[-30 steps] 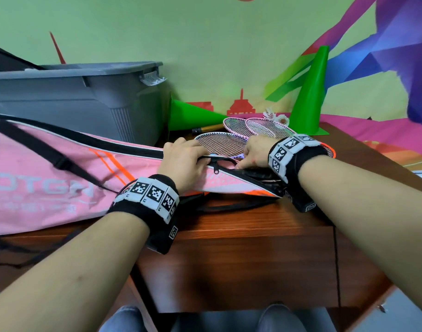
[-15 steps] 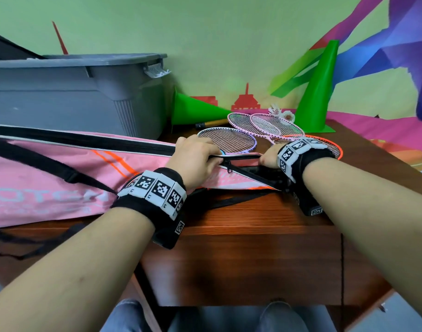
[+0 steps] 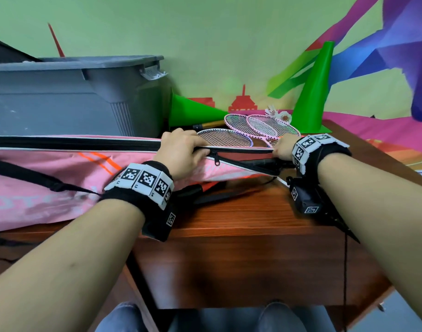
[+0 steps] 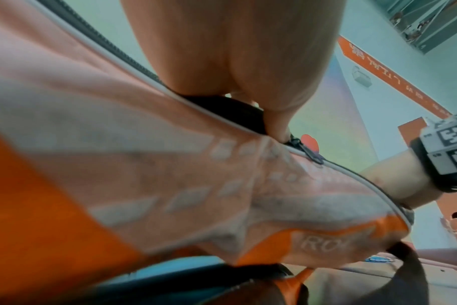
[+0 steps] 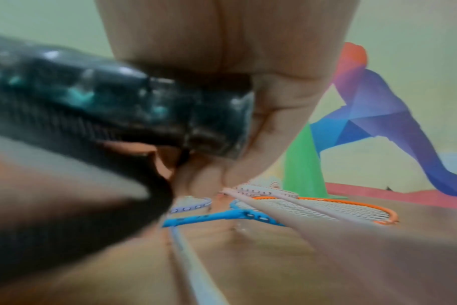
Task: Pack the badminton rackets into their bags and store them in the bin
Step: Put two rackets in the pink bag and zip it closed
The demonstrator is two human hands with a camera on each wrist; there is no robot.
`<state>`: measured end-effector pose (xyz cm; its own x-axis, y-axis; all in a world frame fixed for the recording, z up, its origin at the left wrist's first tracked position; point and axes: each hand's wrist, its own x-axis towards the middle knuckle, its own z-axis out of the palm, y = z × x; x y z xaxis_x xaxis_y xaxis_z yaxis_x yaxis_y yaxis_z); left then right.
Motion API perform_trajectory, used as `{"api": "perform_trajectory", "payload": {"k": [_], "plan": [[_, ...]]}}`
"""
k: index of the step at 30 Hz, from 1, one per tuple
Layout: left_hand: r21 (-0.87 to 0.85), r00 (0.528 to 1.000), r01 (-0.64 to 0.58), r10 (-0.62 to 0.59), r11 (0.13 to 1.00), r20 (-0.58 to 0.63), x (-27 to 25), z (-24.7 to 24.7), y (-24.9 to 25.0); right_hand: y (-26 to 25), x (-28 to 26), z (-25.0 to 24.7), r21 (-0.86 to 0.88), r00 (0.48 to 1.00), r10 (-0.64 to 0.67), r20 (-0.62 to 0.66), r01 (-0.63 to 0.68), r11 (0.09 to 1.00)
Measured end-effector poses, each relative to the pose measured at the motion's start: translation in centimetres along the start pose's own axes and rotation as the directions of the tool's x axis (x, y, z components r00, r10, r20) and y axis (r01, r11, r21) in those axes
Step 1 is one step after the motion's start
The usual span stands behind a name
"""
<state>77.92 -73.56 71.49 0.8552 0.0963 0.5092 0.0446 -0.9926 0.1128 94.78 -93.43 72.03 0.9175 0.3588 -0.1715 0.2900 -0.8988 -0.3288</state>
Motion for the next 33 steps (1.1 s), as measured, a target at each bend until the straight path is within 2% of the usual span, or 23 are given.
{"api": "perform_trajectory", "payload": {"k": [1, 2, 3, 5, 8, 11, 16, 20, 23, 26, 27, 29, 31, 33], "plan": [[0.006, 1.0, 0.01, -0.01, 1.0, -0.01, 0.2, -0.2, -0.2, 0.0, -0.1, -0.2, 0.046, 0.999, 0.032, 0.016, -0.033, 0.998], [0.016, 1.0, 0.021, -0.021, 1.0, -0.021, 0.3, -0.4, -0.4, 0.2, 0.0, -0.6, -0.062, 1.0, -0.013, -0.007, 0.013, 0.998], [0.029, 0.999, 0.036, -0.035, 0.999, -0.033, 0.4, -0.5, -0.5, 0.3, 0.2, -0.9, -0.06, 0.999, -0.041, -0.035, 0.039, 0.997], [0.057, 0.996, 0.069, -0.065, 0.996, -0.068, 0.6, -0.7, -0.5, 0.2, -0.1, -1.0, 0.073, 0.996, -0.06, -0.067, 0.065, 0.995], [0.079, 0.991, 0.107, -0.099, 0.991, -0.095, 0.7, -0.5, 0.0, 0.5, 0.3, -1.0, 0.235, 0.99, 0.025, -0.139, 0.009, 0.972], [0.035, 0.989, 0.106, -0.101, 0.994, -0.108, 0.7, -0.2, 0.6, 0.4, -0.4, -0.8, 0.196, 0.978, 0.112, -0.176, -0.076, 0.978], [-0.062, 0.989, 0.095, -0.101, 0.994, -0.11, 0.8, -0.4, 0.8, 0.2, -0.2, -0.2, 0.444, 0.946, 0.143, -0.29, 0.001, 0.896], [-0.097, 0.989, 0.099, -0.109, 0.99, -0.102, 0.8, -0.4, 0.6, 0.0, -0.9, 0.2, 0.342, 0.914, 0.13, -0.383, 0.01, 0.94], [-0.128, 0.989, 0.116, -0.127, 0.985, -0.08, 0.9, -0.2, 0.5, -0.4, -1.9, 0.9, 0.319, 0.941, 0.031, -0.337, 0.083, 0.944], [-0.158, 0.987, 0.129, -0.143, 0.979, -0.077, 1.0, -0.2, 0.3, -0.9, -3.3, 2.4, 0.145, 0.956, -0.097, -0.276, 0.141, 0.979], [-0.169, 0.987, 0.132, -0.146, 0.977, -0.07, 1.1, -0.3, 0.3, -1.2, -3.8, 2.9, 0.046, 0.94, -0.132, -0.315, 0.153, 0.987], [-0.18, 0.989, 0.129, -0.139, 0.975, -0.045, 1.1, -0.3, 0.2, -2.2, -4.8, 3.6, -0.108, 0.849, -0.281, -0.447, 0.261, 0.959], [-0.19, 0.991, 0.127, -0.134, 0.974, -0.027, 1.0, -0.3, 0.4, -3.9, -5.6, 4.0, -0.169, 0.741, -0.463, -0.486, 0.44, 0.882], [-0.196, 0.99, 0.135, -0.142, 0.971, -0.023, 1.0, -0.4, 0.5, -5.4, -6.1, 4.4, -0.186, 0.658, -0.543, -0.522, 0.534, 0.825]]}}
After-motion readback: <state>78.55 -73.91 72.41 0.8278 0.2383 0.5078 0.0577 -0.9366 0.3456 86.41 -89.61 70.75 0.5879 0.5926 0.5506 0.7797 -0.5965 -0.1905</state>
